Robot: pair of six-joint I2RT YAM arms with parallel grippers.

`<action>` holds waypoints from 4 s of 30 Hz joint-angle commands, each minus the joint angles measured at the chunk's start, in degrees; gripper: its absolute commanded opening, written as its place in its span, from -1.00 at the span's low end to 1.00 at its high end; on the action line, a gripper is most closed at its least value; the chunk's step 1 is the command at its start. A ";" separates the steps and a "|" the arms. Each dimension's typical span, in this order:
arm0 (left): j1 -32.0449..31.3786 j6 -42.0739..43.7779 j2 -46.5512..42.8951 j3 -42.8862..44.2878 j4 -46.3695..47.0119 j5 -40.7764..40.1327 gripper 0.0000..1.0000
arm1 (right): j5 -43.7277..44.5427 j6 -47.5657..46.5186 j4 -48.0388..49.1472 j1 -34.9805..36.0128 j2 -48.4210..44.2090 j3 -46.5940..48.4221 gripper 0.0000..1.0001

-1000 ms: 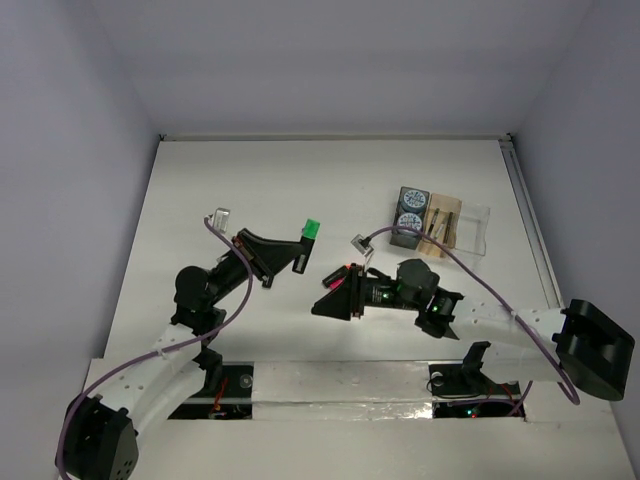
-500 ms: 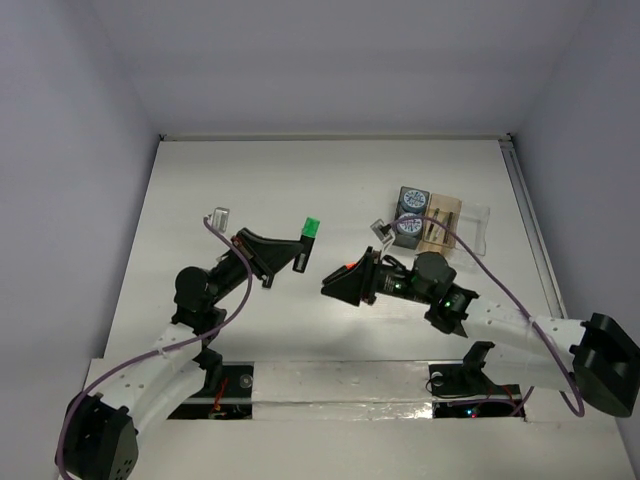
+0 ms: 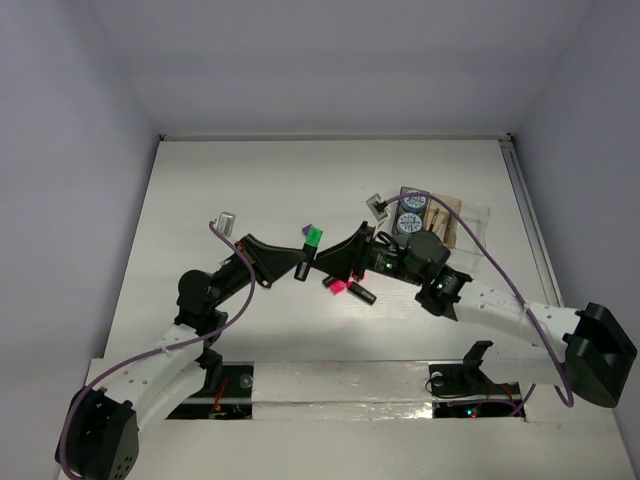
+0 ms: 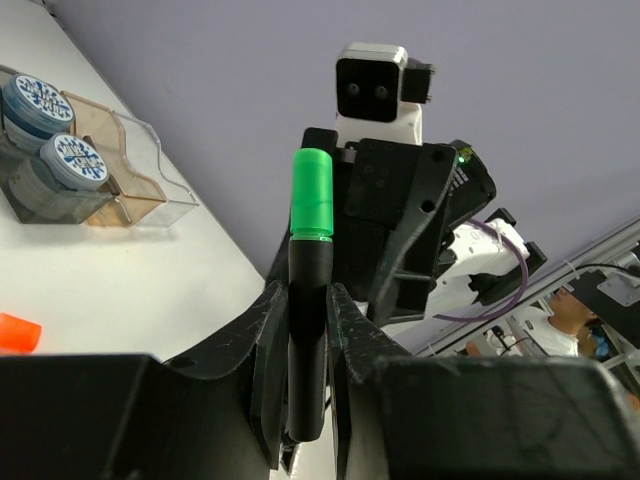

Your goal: Sort the stationery into containers

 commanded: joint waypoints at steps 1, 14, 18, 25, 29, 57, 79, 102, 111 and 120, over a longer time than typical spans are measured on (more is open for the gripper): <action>-0.25 -0.33 -1.14 -0.35 4.51 1.49 -1.00 | 0.77 -1.19 1.66 -0.34 1.69 3.44 0.05; -1.83 -0.07 0.35 -0.35 5.12 2.37 -1.00 | 1.82 0.05 6.93 -0.34 3.10 2.56 -0.18; -1.83 -0.07 0.79 -0.34 5.04 2.20 -1.00 | 2.00 0.22 7.81 -0.34 3.02 2.38 -0.26; -2.97 -0.16 1.93 -0.17 5.47 1.76 -1.00 | 2.00 1.19 9.13 -0.34 3.45 1.86 -0.66; -3.59 -0.24 2.20 -0.17 5.56 1.41 -1.00 | 2.18 2.15 11.15 -0.34 3.63 0.89 -0.81; -3.59 3.18 -4.22 0.18 -3.67 -0.09 -0.48 | 1.30 6.20 14.05 -2.09 3.28 -1.22 -0.88; -3.59 0.37 2.20 1.24 6.35 4.65 -1.00 | -2.13 11.03 20.56 -2.09 8.90 -1.22 -0.88; -3.59 2.40 -1.41 -0.34 3.00 2.99 -1.00 | 3.49 -2.58 -9.30 -4.81 -7.01 1.76 0.78; -3.59 1.08 -0.88 -1.14 5.21 4.92 -1.00 | -1.07 -3.38 -5.02 -6.75 1.34 9.24 0.77; -3.59 1.08 -0.79 -1.57 5.12 5.45 -1.00 | -5.55 -0.75 -0.01 -7.28 5.56 11.61 0.25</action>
